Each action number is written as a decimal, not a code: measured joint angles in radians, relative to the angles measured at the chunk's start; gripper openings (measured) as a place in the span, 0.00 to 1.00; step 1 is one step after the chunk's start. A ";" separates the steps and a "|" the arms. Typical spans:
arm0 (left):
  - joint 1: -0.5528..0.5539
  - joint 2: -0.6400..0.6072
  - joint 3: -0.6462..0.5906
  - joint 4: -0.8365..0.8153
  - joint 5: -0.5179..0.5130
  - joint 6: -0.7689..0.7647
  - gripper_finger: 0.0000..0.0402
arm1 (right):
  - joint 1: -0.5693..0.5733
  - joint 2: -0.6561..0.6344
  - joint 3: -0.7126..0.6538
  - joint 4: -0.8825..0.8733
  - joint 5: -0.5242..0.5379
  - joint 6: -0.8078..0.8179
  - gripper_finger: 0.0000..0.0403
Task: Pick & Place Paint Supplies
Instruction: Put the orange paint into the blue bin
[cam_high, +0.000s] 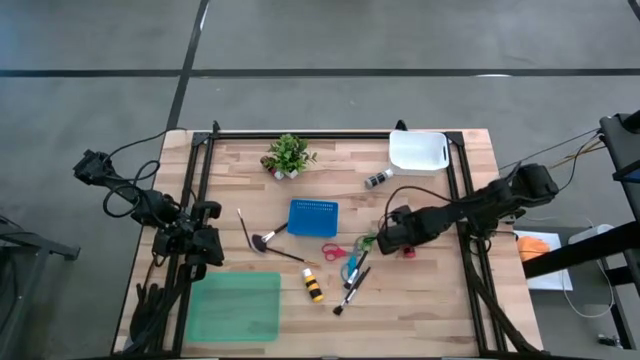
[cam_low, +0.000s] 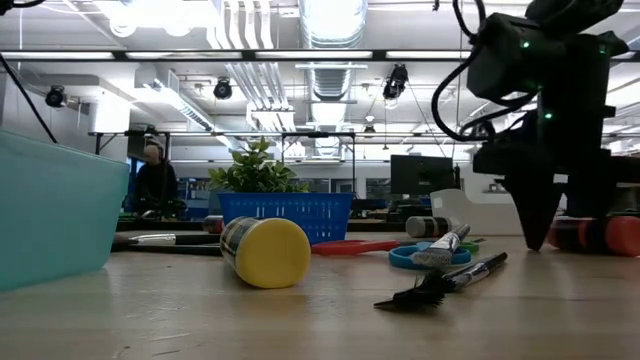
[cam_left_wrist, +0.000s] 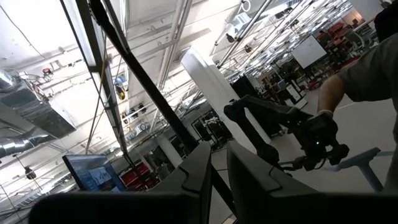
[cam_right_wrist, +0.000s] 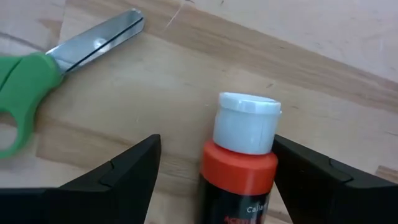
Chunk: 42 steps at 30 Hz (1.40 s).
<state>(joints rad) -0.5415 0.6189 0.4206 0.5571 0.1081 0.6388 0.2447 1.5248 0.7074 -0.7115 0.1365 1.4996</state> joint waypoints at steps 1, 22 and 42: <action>0.000 0.000 0.000 0.000 0.000 0.000 0.15 | 0.020 0.001 0.000 -0.002 0.006 0.013 0.70; 0.000 0.001 0.000 0.000 0.000 -0.008 0.15 | 0.231 -0.043 -0.014 -0.090 0.048 0.255 0.70; 0.000 0.001 0.000 0.000 0.001 -0.008 0.15 | 0.125 -0.051 -0.044 -0.100 0.075 0.177 0.69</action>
<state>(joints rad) -0.5415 0.6197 0.4206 0.5568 0.1089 0.6308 0.3695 1.4734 0.6633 -0.8114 0.2115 1.6764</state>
